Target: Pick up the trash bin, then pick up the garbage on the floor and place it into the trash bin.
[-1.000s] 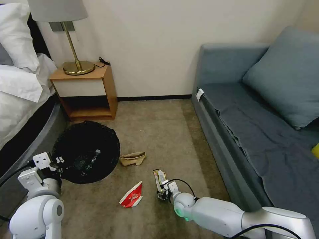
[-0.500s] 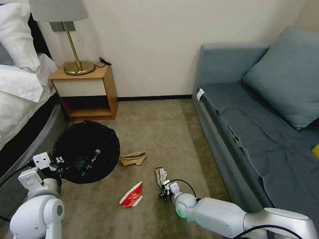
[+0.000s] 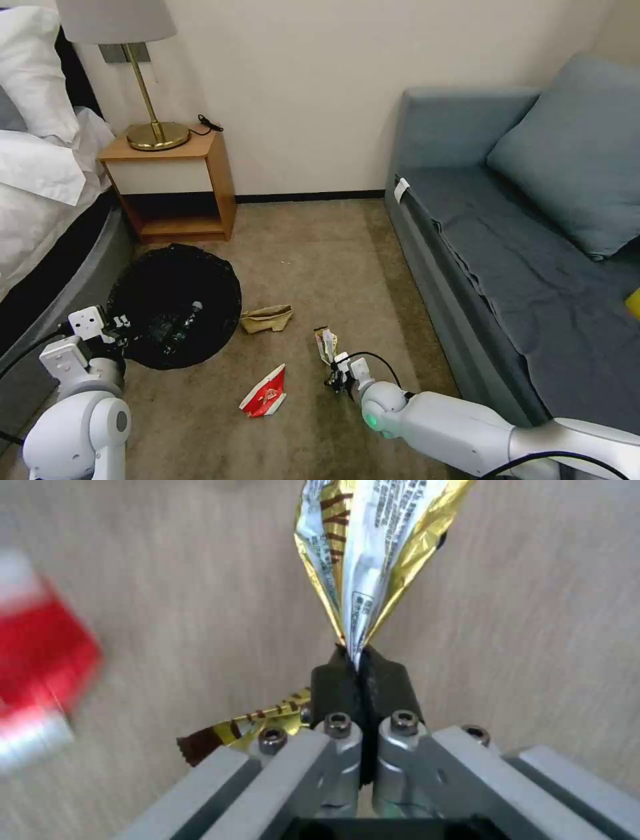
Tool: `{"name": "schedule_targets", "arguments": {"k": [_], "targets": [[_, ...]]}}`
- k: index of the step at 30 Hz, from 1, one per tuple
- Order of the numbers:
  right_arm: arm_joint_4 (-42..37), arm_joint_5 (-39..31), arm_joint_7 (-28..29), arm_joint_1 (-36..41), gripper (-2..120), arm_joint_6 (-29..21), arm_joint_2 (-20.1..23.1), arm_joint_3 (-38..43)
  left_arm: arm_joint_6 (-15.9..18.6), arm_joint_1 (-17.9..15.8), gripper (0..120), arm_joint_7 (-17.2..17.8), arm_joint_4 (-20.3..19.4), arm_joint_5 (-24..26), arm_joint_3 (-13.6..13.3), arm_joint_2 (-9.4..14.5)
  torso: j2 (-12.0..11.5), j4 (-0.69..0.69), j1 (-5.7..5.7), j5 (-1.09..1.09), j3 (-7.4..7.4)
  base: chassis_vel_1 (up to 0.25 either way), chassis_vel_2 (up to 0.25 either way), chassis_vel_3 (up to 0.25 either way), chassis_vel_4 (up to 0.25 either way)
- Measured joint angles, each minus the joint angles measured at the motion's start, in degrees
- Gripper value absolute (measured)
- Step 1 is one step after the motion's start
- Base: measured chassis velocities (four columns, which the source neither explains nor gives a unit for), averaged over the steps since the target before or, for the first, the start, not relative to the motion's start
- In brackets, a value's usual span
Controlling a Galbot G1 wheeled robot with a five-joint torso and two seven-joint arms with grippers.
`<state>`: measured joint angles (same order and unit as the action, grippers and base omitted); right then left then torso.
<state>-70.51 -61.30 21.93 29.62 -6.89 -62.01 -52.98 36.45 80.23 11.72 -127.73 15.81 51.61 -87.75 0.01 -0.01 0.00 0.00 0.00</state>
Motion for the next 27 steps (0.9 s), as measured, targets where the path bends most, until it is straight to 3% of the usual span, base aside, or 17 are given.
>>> {"name": "schedule_targets", "arguments": {"k": [3, 8, 18, 27], "targets": [[-8.6, -0.4, 0.8, -2.0, 0, 0.1, 2.2, 6.3, 0.2, 0.0, 3, 0.1, 0.4, 0.2, -0.3, 0.1, 0.0, 0.0, 0.0, 0.0, 0.0, 0.0, 0.0, 0.0, 0.0], [-20.4, -3.6, 3.4, -7.1, 0, -0.7, 0.8, 10.9, 0.2, 0.1, 3, 0.1, 0.7, 0.1, -0.5, -0.1, 0.0, 0.0, 0.0, 0.0, 0.0, 0.0, 0.0, 0.0, 0.0], [-31.0, -6.0, 6.4, -13.4, 0, -0.7, -6.5, 8.4, 0.2, 0.1, 3, 0.1, 0.7, -0.3, -0.7, -0.4, 0.0, 0.01, 0.0, -0.02, 0.0, 0.0, 0.0, 0.0, 0.0], [-30.9, -5.3, 8.3, -13.7, 0, -0.4, -12.9, 1.3, 0.3, 0.1, 3, 0.1, 0.6, -1.1, -1.3, -1.0, 0.0, 0.02, 0.0, -0.01, 0.0, 0.0, 0.0, 0.0, 0.0]]}}
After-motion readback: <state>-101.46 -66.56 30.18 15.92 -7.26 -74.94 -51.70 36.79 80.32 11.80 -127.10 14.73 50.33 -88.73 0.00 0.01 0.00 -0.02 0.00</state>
